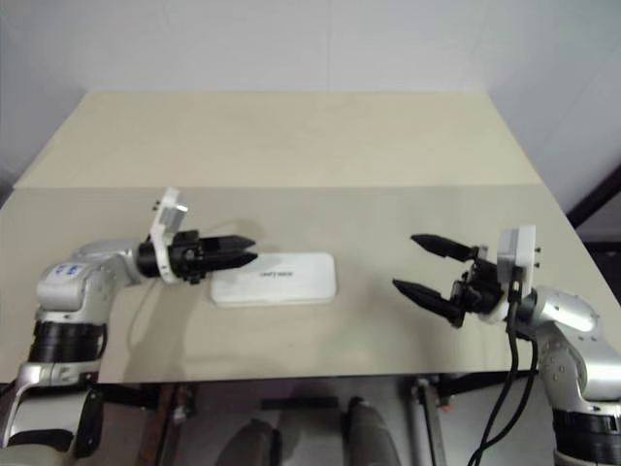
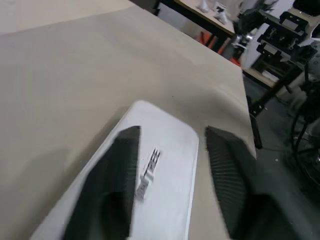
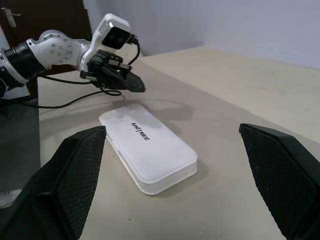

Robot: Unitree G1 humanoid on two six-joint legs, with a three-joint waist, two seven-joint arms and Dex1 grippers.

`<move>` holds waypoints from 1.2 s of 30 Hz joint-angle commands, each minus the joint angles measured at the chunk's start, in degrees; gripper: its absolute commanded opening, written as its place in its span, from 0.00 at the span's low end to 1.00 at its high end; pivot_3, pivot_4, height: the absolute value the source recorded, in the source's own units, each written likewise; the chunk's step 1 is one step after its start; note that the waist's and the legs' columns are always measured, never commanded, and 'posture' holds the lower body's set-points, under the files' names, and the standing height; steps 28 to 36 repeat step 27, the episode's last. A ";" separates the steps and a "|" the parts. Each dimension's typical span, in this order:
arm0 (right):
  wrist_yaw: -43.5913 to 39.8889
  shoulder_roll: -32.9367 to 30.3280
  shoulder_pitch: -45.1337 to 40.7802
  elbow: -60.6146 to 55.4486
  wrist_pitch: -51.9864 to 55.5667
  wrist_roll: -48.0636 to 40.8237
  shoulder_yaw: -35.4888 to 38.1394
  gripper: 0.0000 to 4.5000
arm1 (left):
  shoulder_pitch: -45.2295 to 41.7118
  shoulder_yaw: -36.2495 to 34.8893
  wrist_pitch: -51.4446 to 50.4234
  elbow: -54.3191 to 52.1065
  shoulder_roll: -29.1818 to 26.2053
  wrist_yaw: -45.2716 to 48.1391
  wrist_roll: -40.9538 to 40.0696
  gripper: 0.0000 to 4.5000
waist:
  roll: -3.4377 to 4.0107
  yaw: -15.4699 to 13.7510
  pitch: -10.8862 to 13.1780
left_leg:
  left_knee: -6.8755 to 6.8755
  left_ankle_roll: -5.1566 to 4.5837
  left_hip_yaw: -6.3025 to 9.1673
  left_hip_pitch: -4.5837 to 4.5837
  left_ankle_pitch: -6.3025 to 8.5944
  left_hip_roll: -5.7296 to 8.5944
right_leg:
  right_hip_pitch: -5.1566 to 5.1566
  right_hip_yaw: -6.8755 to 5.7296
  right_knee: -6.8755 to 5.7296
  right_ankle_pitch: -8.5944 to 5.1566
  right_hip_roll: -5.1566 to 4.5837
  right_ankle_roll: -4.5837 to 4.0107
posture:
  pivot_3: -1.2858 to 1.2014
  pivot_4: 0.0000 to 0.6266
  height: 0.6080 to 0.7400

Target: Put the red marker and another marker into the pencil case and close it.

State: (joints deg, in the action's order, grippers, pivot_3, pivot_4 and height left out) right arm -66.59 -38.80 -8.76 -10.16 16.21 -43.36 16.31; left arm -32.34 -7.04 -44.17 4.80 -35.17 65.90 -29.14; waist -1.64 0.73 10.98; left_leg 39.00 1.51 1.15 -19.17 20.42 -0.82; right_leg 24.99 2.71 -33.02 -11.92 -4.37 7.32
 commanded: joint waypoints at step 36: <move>2.89 0.14 -2.84 -1.01 -3.66 3.16 1.45 1.00 | 7.55 -10.48 56.60 24.18 -19.00 26.60 -4.77 1.00 | 0.07 -0.15 0.04 | -0.04 -0.01 -0.23 -0.03 0.14 -0.08 | 0.20 -0.10 -0.04 -0.06 -0.04 -0.13 | 0.52 0.24 1.00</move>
